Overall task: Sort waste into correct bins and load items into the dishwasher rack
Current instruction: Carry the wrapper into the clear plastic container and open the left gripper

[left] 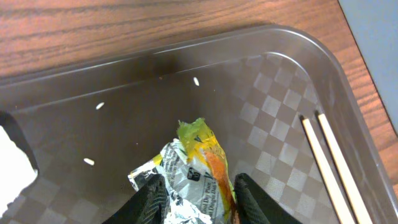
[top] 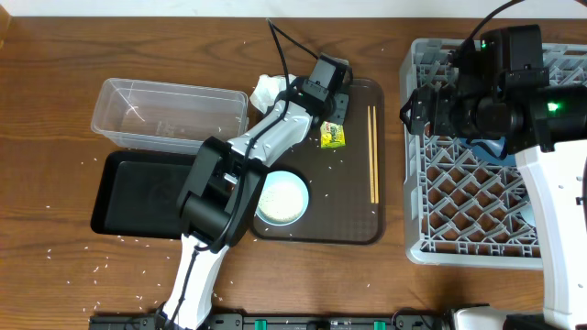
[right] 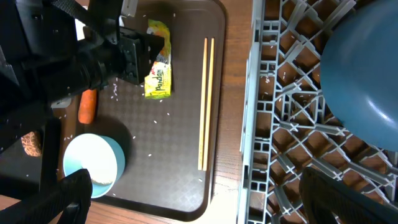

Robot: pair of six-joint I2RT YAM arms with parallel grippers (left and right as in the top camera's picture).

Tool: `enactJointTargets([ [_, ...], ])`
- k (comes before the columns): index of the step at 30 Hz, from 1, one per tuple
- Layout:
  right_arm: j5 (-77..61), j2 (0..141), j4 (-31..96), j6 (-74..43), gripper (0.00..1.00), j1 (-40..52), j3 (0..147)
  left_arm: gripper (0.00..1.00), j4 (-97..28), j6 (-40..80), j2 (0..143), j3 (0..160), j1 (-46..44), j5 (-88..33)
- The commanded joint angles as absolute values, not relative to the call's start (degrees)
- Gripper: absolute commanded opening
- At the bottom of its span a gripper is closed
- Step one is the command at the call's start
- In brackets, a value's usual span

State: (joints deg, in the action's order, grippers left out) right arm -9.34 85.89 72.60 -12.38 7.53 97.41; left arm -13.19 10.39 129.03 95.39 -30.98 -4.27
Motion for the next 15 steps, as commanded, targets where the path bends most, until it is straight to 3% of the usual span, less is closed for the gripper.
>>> enactJointTargets([
  [1, -9.23, 85.8, 72.62, -12.19, 0.99, 8.34, 97.38, 0.49, -13.37, 10.9, 129.8, 95.79, -31.0, -3.4],
  [10, -9.26, 85.8, 72.71, -12.19, 0.99, 8.34, 97.38, 0.48, -13.08, 10.83, 130.67, 95.79, -31.66, -7.7],
  [12, -9.26, 85.8, 72.71, -12.16, 0.99, 8.34, 97.38, 0.35, -12.86, 10.81, 130.76, 95.79, -31.99, -7.7],
  [15, -9.26, 85.8, 72.71, -12.16, 0.99, 8.34, 97.38, 0.06, -12.53, 10.5, 130.74, 95.79, -32.12, -7.7],
])
